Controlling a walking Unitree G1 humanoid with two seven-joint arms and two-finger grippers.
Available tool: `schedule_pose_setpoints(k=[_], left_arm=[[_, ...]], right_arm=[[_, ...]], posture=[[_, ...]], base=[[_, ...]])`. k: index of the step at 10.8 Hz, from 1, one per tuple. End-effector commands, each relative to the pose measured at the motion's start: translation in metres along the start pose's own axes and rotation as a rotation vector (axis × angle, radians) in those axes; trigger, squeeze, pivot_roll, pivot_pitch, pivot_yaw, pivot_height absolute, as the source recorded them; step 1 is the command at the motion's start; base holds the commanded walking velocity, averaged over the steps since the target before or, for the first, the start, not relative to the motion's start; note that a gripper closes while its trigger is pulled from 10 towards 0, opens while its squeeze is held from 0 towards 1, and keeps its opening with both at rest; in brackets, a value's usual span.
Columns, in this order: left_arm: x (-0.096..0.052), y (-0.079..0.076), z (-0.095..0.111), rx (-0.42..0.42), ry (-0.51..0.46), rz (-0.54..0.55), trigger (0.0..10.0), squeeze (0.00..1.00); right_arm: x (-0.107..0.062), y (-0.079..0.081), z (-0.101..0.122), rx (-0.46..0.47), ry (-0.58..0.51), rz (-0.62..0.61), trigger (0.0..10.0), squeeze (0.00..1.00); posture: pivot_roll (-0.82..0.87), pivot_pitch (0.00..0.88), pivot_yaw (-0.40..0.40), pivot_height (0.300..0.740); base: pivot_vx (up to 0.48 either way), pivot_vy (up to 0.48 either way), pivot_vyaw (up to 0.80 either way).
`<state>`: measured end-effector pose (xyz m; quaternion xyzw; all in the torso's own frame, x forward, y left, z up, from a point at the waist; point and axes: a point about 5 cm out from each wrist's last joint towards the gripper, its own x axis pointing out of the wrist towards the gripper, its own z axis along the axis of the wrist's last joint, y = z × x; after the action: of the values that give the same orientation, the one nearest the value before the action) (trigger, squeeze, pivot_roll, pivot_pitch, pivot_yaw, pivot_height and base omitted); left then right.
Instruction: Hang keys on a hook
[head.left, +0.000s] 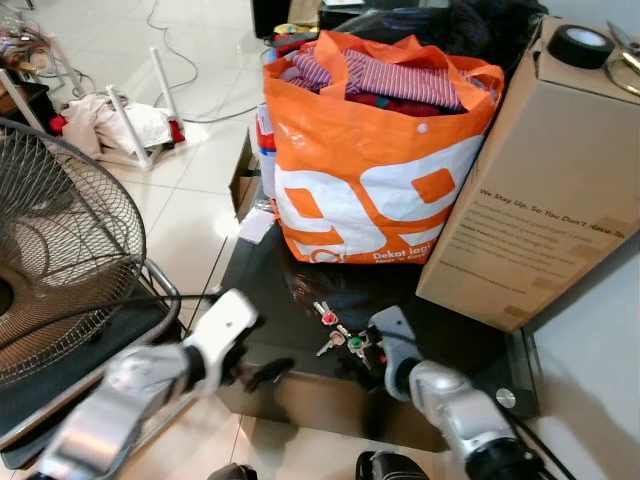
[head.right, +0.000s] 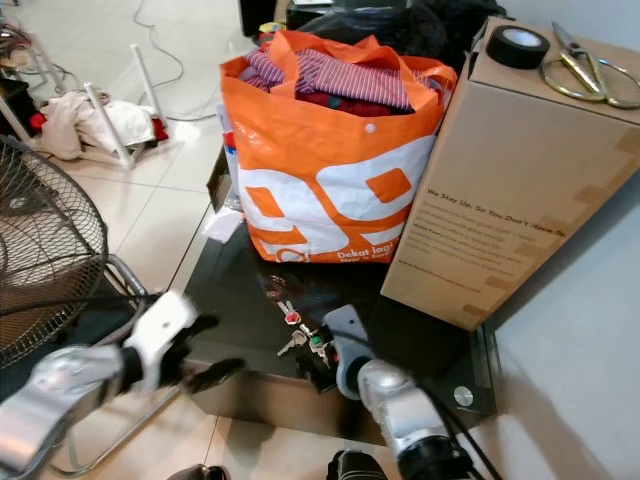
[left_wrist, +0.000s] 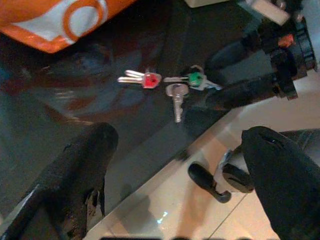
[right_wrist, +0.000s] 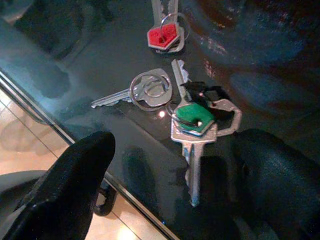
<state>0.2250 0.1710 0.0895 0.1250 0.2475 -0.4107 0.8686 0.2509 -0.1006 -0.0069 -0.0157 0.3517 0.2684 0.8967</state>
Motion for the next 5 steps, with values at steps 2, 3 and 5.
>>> schedule_pose_setpoints(k=[2, 3, 5], left_arm=[[-0.004, -0.001, 0.0, 0.001, 0.005, -0.012, 10.0, 0.0], [-0.004, -0.001, 0.0, 0.0, 0.006, -0.012, 10.0, 0.0], [-0.004, -0.003, 0.002, -0.002, 0.005, -0.012, 10.0, 0.0]], right_arm=[[0.004, -0.007, -0.005, 0.009, 0.032, -0.057, 6.8, 0.0], [0.006, -0.011, -0.009, 0.038, 0.047, -0.097, 2.0, 0.0], [0.007, -0.02, -0.014, 0.06, 0.082, -0.154, 0.0, 0.0]], posture=[[-0.11, 0.154, -0.006, 0.74], [-0.1, 0.156, -0.006, 0.74], [-0.1, 0.154, -0.012, 0.74]], base=[[0.0, 0.0, 0.0], [0.0, 0.0, 0.0], [0.0, 0.0, 0.0]])
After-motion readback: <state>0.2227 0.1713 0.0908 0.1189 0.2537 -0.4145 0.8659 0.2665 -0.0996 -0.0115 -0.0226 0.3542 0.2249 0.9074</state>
